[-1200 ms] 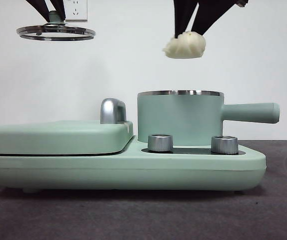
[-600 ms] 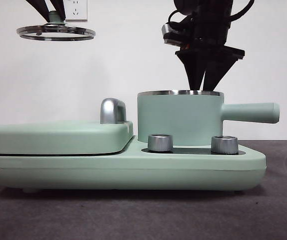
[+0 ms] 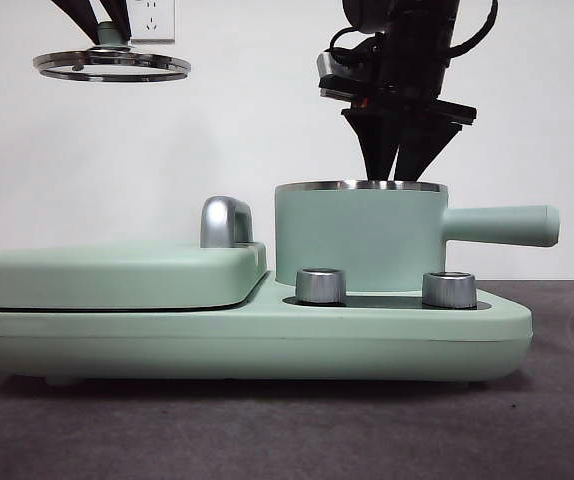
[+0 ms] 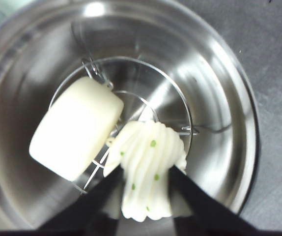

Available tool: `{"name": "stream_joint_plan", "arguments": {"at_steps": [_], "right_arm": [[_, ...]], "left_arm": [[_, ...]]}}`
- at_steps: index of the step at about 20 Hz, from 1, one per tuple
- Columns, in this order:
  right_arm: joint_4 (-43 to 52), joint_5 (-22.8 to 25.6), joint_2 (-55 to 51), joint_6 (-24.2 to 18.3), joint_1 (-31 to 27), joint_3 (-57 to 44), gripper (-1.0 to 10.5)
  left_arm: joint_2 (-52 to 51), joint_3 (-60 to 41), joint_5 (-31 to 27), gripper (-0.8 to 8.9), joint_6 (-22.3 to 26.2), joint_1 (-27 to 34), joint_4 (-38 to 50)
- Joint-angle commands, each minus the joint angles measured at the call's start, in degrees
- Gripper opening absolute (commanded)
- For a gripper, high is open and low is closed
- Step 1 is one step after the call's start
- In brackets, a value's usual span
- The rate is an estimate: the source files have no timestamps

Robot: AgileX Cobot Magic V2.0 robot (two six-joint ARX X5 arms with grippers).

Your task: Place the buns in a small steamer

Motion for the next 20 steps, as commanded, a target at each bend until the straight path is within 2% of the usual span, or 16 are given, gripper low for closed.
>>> {"name": "stream_joint_plan", "arguments": {"at_steps": [1, 6, 11, 13, 17, 20], "right_arm": [[0.8, 0.1, 1.5, -0.5, 0.2, 1.2, 2.7], [1.5, 0.3, 1.4, -0.5, 0.0, 1.6, 3.0], [-6.5, 0.3, -1.2, -0.4, -0.1, 7.6, 3.0], [-8.6, 0.9, -4.1, -0.7, -0.1, 7.7, 3.0], [-13.6, 6.1, -11.2, -0.9, -0.2, 6.9, 3.0], [-13.6, 6.1, -19.6, -0.9, -0.2, 2.7, 3.0]], "left_arm": [[0.0, 1.9, 0.4, 0.15, 0.4, -0.2, 0.9], [0.0, 1.9, 0.4, 0.15, 0.3, -0.2, 0.8], [0.0, 1.9, 0.4, 0.15, 0.1, -0.2, 0.7], [0.0, 1.9, 0.4, 0.15, -0.1, -0.8, 0.6], [0.0, 1.9, 0.4, 0.15, -0.3, -2.4, 0.7], [0.0, 1.9, 0.4, 0.15, -0.3, -4.8, 0.7]]}}
